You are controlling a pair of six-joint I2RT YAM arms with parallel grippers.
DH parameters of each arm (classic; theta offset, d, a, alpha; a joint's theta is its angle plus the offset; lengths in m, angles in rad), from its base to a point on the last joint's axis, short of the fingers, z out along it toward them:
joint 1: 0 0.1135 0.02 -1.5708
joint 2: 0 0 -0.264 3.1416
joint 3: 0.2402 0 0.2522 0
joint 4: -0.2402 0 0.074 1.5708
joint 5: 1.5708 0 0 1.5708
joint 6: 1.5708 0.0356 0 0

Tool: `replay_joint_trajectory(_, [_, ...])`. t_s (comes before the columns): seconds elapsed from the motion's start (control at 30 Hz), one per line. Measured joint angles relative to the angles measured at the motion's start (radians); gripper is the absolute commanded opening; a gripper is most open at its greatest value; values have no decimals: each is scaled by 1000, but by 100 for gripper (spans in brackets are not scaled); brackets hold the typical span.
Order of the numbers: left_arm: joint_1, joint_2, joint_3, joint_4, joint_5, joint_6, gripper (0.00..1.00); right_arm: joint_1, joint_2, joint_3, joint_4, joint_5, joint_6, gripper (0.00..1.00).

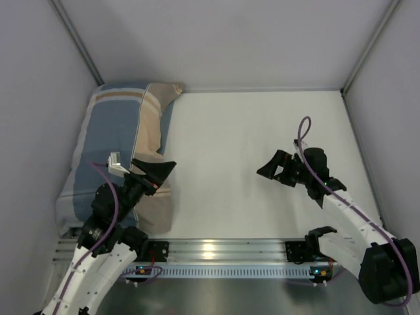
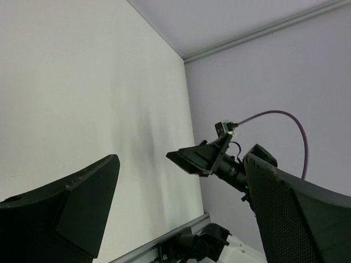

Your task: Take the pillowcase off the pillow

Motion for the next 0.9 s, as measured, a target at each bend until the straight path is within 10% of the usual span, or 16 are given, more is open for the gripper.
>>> replay_joint_trajectory(0.3, [-1, 2, 100, -130, -114, 60, 99, 105, 170, -18, 425, -126, 190, 100])
replay_joint_trajectory(0.9, [-1, -90, 154, -189, -28, 31, 99, 530, 1040, 381, 1147, -206, 528, 100])
